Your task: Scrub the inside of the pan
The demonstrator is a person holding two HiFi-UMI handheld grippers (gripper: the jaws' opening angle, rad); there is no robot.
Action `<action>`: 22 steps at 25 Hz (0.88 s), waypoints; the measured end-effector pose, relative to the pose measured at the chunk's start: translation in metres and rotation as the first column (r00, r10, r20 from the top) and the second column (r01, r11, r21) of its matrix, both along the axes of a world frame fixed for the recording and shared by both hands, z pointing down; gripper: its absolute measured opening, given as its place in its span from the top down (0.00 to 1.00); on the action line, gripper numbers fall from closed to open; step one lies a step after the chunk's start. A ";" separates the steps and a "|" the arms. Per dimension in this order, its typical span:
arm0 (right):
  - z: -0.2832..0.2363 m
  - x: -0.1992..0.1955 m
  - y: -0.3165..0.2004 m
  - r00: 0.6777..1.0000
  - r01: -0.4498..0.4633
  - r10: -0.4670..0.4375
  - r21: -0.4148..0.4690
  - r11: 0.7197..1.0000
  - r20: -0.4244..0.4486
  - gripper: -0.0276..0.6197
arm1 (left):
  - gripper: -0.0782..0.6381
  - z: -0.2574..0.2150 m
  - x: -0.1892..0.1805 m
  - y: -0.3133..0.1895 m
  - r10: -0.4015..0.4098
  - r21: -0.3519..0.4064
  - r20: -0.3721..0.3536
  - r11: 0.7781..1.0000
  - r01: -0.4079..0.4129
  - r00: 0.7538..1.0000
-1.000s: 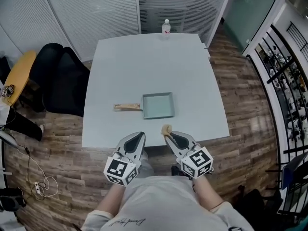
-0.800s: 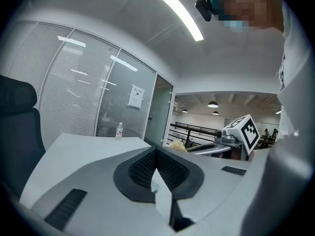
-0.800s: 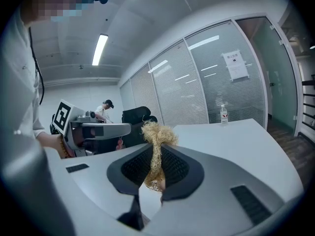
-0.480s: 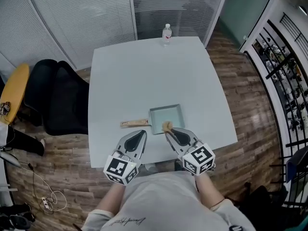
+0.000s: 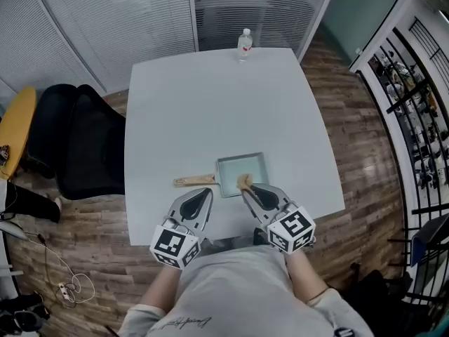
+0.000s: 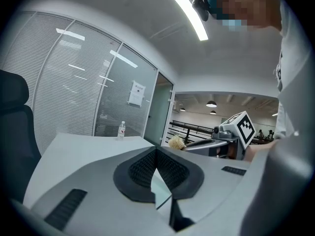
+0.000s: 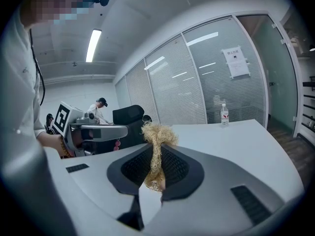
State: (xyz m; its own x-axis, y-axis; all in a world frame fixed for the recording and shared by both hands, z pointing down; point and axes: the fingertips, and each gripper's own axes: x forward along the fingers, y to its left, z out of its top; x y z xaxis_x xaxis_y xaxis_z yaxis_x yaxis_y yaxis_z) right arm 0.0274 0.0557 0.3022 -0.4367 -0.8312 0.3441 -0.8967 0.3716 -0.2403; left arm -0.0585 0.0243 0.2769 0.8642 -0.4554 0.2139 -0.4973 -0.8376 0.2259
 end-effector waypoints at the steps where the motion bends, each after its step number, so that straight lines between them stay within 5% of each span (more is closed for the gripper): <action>1: 0.000 0.002 -0.002 1.000 0.006 -0.006 -0.004 1.000 -0.001 0.86 | 0.88 0.000 0.001 -0.001 -0.001 -0.001 0.003 1.000 0.001 1.000; 22: 0.034 0.026 -0.015 0.999 0.039 -0.041 -0.095 0.995 -0.022 0.86 | 0.88 0.031 -0.003 -0.021 -0.003 -0.047 0.087 0.999 0.007 0.996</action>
